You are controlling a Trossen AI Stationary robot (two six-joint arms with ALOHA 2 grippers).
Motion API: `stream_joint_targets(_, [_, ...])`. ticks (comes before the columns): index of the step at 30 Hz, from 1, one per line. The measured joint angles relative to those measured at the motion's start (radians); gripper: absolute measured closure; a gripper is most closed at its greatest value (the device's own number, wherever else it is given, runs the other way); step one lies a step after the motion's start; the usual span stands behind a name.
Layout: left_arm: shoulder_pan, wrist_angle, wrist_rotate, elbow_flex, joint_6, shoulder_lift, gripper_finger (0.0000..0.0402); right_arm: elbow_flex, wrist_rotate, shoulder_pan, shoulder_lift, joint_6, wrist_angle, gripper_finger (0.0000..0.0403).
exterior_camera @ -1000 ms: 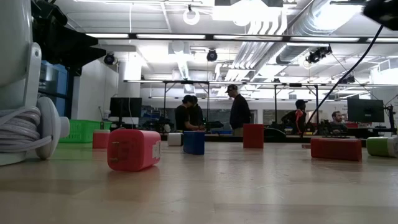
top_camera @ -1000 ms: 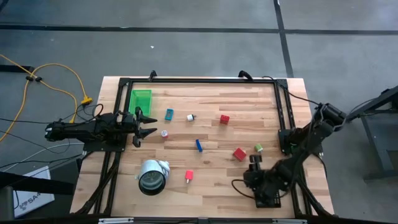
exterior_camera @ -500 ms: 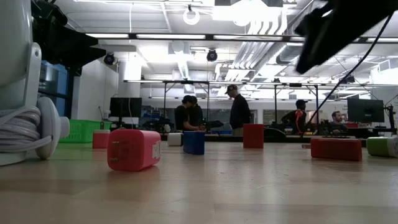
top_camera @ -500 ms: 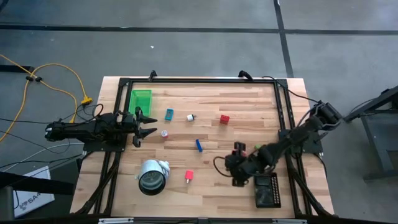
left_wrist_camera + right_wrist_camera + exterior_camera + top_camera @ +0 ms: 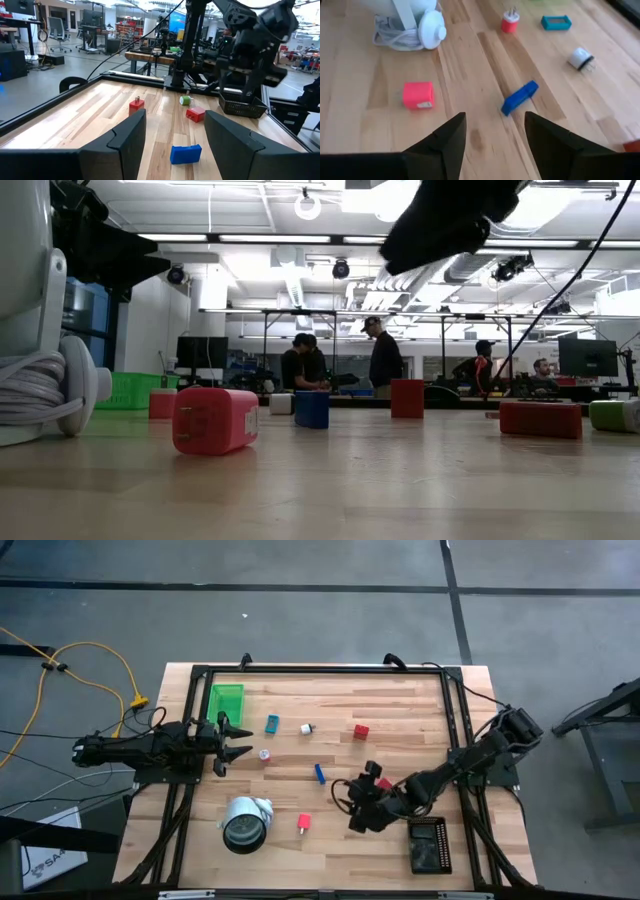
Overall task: Pick & Place Office items
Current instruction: Put the blue digital clock into the black bin
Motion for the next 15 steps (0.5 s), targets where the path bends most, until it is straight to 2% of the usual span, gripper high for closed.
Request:
stream_joint_targets(3, [0.0,0.0,0.0,0.0,0.0,0.0,0.0206,0.024,0.057,0.016,0.04,-0.024,0.068,0.0213])
stream_joint_targets(15, [0.0,0.007,0.0,0.0,0.0,0.0,0.0206,0.311,0.293,0.029,0.31,-0.071,0.019,0.0213])
